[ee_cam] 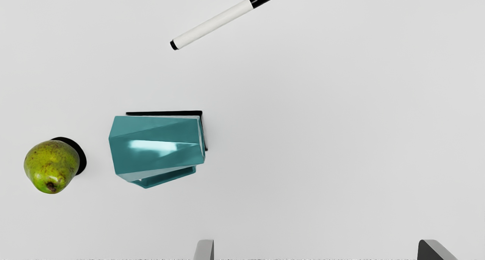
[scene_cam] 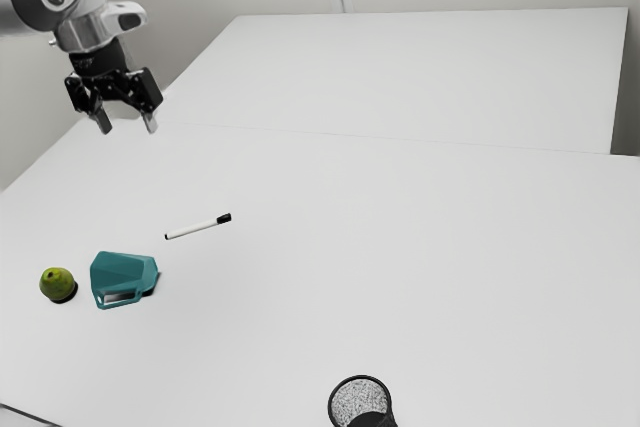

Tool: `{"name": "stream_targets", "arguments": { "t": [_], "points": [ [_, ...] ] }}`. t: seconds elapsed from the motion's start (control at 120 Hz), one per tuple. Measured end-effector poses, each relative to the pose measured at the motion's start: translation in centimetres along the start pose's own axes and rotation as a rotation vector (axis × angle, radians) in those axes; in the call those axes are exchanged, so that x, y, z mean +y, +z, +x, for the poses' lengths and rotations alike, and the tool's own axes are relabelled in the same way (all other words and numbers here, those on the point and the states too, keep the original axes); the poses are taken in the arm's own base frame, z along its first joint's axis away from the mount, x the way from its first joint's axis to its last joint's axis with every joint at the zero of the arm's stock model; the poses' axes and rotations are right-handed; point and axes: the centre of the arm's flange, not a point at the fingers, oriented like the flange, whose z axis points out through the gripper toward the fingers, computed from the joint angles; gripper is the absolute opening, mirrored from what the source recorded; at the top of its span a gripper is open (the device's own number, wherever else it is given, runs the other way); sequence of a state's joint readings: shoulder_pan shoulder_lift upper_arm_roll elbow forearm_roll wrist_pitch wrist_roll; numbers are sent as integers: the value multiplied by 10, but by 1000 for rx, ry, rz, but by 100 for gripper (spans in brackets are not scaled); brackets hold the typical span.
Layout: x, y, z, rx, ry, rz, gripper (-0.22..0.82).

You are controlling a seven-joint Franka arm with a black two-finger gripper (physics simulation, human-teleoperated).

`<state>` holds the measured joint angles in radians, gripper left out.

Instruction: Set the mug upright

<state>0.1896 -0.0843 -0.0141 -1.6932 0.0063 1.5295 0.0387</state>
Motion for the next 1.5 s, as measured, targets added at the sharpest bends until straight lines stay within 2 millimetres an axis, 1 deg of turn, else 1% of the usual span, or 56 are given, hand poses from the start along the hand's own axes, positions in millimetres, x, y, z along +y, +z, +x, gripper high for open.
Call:
{"name": "stream_targets", "arguments": {
  "t": [0.15, 0.3, 0.367, 0.442, 0.55, 0.758, 0.983, 1.15, 1.308, 1.5],
  "points": [
    [-46, 17, -3, -24, -57, -81, 58],
    [-86, 38, -11, -47, -97, -163, 58],
    [-100, 45, -14, -52, -105, -187, 58],
    [-117, 64, -18, -65, -116, -224, 58],
    [-143, 84, -23, -63, -130, -265, 58],
    [-180, 126, -25, -57, -130, -339, 58],
    [-213, 179, -37, -50, -137, -418, 58],
    [-235, 211, -43, -36, -138, -467, 58],
    [-241, 239, -42, -18, -117, -512, 58],
    [-242, 263, -39, 13, -86, -560, 58]
  ]
}}
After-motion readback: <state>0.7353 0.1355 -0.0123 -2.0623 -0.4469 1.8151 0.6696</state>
